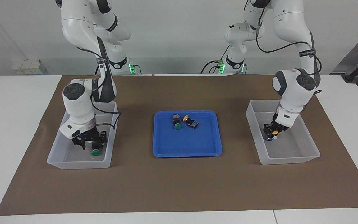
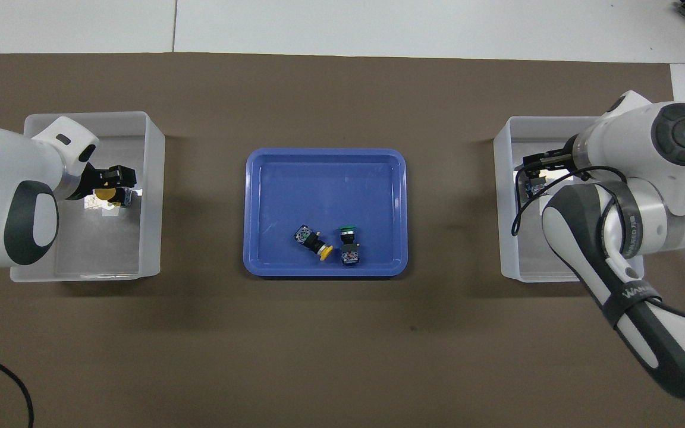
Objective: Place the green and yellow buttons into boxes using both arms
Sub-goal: 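Release the yellow button in the box while the right gripper releases its button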
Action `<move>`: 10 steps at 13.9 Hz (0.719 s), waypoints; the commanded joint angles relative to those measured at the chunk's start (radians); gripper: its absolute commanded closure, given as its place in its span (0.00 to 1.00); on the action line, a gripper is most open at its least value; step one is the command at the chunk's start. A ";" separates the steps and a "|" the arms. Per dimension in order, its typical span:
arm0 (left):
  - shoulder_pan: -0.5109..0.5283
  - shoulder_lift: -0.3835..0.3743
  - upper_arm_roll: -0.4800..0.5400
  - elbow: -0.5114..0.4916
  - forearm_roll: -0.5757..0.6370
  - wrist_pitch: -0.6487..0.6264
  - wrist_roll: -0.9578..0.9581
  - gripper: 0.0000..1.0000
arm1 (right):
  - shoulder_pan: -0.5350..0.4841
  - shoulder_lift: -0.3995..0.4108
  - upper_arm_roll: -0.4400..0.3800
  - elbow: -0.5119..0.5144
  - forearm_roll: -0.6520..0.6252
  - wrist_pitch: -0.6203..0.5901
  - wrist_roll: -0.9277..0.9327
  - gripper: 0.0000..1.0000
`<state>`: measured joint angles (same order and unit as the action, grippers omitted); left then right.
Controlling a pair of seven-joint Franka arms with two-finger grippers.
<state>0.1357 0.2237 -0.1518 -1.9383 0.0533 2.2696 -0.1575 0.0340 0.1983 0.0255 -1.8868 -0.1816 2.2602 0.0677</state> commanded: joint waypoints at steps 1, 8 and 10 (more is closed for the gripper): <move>-0.025 0.005 0.003 0.183 0.011 -0.203 0.006 0.12 | 0.079 -0.042 0.002 0.020 0.008 -0.083 0.116 0.00; -0.188 -0.006 -0.003 0.249 0.000 -0.289 -0.224 0.14 | 0.303 0.010 0.002 0.031 0.011 -0.010 0.414 0.00; -0.246 -0.009 -0.005 0.237 0.000 -0.288 -0.369 0.21 | 0.328 0.016 0.004 0.029 0.011 0.004 0.422 0.00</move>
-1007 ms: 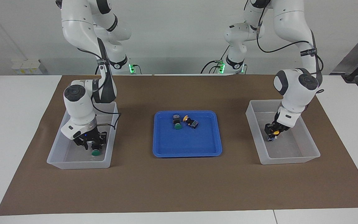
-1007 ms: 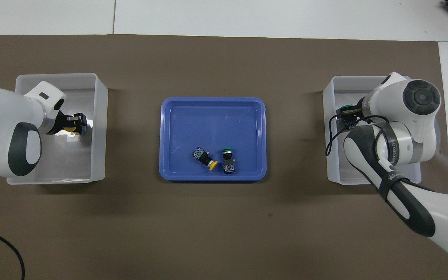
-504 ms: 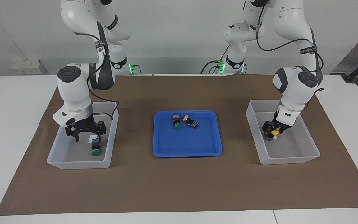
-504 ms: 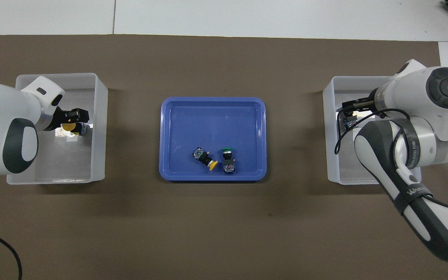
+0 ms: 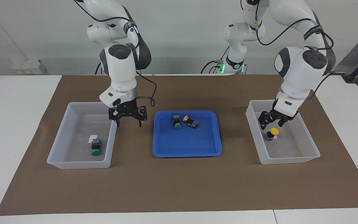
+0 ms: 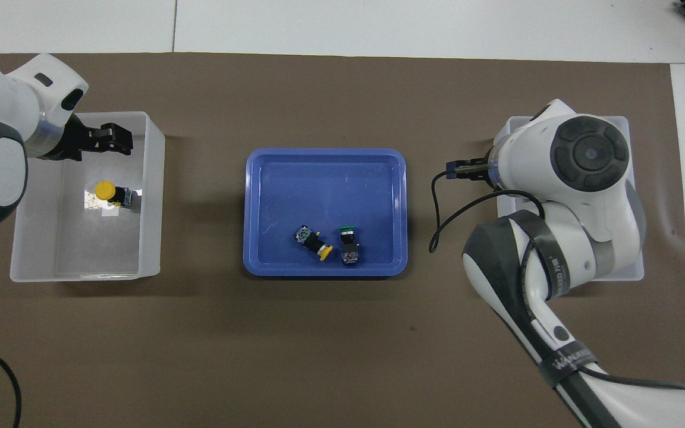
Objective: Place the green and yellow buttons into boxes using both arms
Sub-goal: 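Move the left gripper and the right gripper back to the blue tray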
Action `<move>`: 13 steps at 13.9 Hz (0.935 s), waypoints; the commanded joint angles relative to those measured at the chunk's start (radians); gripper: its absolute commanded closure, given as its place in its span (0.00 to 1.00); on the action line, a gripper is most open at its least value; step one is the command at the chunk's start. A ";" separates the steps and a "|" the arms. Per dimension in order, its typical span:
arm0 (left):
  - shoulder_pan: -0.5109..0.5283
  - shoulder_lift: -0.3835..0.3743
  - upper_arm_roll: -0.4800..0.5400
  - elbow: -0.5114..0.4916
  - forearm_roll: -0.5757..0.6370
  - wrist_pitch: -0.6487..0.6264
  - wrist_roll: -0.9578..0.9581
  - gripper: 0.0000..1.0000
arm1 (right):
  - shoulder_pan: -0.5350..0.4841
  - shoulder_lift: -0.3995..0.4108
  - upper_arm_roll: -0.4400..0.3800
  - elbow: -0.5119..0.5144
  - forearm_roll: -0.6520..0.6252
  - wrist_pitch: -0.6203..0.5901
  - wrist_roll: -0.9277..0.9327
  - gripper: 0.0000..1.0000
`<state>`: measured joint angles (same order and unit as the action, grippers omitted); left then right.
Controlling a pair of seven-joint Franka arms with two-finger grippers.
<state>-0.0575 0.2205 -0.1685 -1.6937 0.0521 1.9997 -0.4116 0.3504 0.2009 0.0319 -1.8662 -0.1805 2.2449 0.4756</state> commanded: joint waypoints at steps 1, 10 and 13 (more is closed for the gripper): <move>-0.079 -0.015 0.011 -0.036 0.002 -0.003 -0.178 0.22 | 0.033 0.018 -0.003 0.007 0.010 0.019 0.014 0.00; -0.255 -0.112 0.009 -0.366 -0.003 0.353 -0.841 0.23 | 0.174 0.097 -0.001 -0.036 0.015 0.143 0.136 0.00; -0.306 -0.080 0.009 -0.399 -0.003 0.419 -0.947 0.23 | 0.200 0.123 0.000 -0.041 0.015 0.147 0.173 0.04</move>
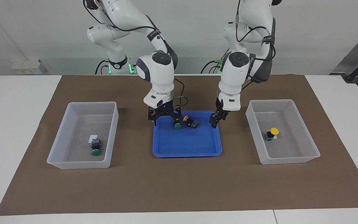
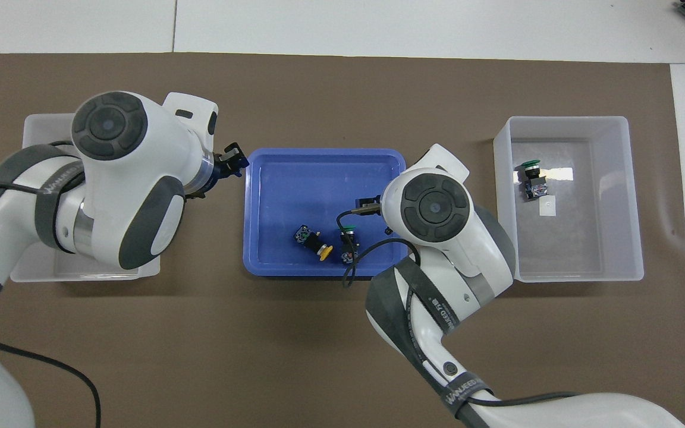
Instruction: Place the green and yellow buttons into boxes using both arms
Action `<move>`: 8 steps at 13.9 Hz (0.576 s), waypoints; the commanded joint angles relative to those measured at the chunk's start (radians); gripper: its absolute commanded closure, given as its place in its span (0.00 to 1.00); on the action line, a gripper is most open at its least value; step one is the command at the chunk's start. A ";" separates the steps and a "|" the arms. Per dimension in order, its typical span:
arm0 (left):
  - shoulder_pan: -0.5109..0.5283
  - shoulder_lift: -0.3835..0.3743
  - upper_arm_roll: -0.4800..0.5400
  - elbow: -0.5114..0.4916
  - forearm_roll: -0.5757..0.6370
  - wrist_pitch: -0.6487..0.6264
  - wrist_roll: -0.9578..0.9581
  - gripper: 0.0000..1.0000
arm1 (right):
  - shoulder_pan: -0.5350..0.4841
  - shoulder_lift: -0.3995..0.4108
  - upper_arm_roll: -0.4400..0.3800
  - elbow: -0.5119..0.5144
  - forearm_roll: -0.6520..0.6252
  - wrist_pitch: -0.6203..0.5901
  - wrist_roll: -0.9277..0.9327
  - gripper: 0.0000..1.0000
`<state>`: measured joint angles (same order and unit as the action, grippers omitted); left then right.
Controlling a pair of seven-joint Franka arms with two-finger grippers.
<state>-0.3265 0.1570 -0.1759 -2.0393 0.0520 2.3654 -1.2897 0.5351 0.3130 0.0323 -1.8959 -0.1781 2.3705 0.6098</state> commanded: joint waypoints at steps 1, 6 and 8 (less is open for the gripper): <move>-0.052 -0.004 0.018 -0.065 -0.003 0.087 -0.107 0.23 | 0.025 0.018 0.001 -0.015 0.012 0.021 0.062 0.07; -0.118 0.071 0.018 -0.082 -0.003 0.179 -0.207 0.25 | 0.058 0.043 0.008 -0.063 0.083 0.110 0.082 0.17; -0.132 0.111 0.018 -0.081 -0.003 0.241 -0.230 0.27 | 0.060 0.048 0.008 -0.065 0.084 0.111 0.085 0.27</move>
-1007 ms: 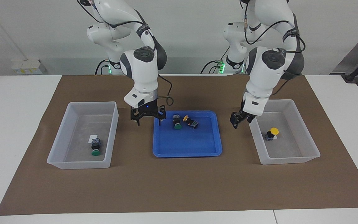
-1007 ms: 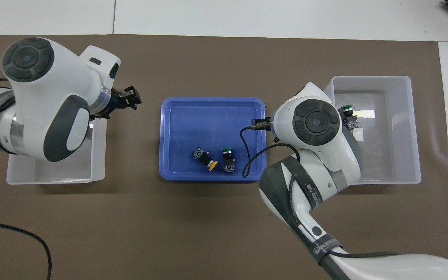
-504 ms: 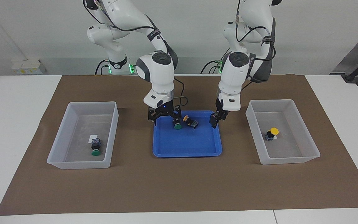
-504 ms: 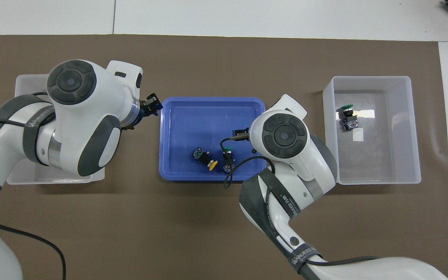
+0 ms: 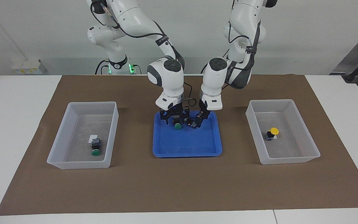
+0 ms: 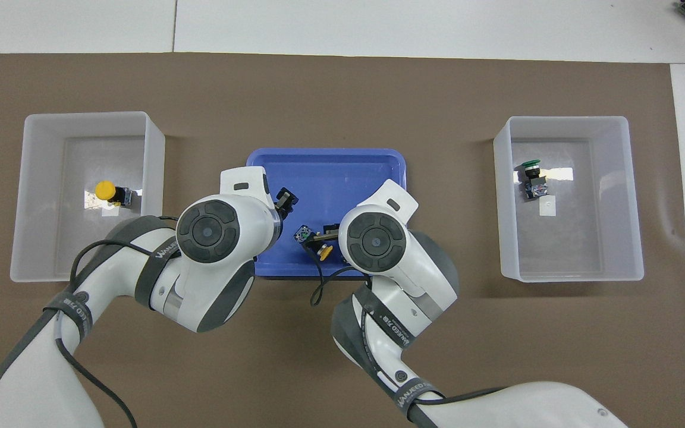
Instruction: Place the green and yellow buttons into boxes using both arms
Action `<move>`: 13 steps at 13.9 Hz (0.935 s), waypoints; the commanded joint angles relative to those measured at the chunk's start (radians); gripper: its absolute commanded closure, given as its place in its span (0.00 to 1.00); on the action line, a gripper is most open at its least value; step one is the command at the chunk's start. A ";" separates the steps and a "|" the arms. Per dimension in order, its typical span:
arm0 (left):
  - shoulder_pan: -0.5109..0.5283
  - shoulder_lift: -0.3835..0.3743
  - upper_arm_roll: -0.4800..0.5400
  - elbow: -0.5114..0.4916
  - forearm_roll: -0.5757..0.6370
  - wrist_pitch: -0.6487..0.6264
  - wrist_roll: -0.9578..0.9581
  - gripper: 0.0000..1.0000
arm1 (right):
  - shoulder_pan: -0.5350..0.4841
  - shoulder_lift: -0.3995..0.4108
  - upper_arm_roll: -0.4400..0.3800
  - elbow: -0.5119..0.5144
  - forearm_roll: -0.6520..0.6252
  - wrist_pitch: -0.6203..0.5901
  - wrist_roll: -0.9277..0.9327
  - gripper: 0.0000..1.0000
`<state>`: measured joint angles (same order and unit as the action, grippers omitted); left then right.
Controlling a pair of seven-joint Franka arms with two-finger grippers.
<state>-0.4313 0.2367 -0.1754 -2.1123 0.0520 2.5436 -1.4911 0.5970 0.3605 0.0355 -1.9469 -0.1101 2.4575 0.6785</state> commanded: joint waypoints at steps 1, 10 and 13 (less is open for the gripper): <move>-0.030 0.038 0.017 -0.008 -0.003 0.073 -0.031 0.28 | -0.002 0.000 0.004 -0.014 0.017 0.025 0.015 0.46; -0.044 0.062 0.017 -0.006 -0.003 0.090 -0.023 0.85 | -0.072 -0.061 0.003 -0.027 0.015 -0.023 -0.019 1.00; -0.032 0.065 0.019 0.017 0.002 0.078 -0.014 1.00 | -0.140 -0.133 0.003 -0.027 0.015 -0.116 -0.115 1.00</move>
<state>-0.4578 0.2931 -0.1720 -2.1096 0.0521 2.6159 -1.5129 0.5109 0.3005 0.0279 -1.9523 -0.1030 2.3959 0.6361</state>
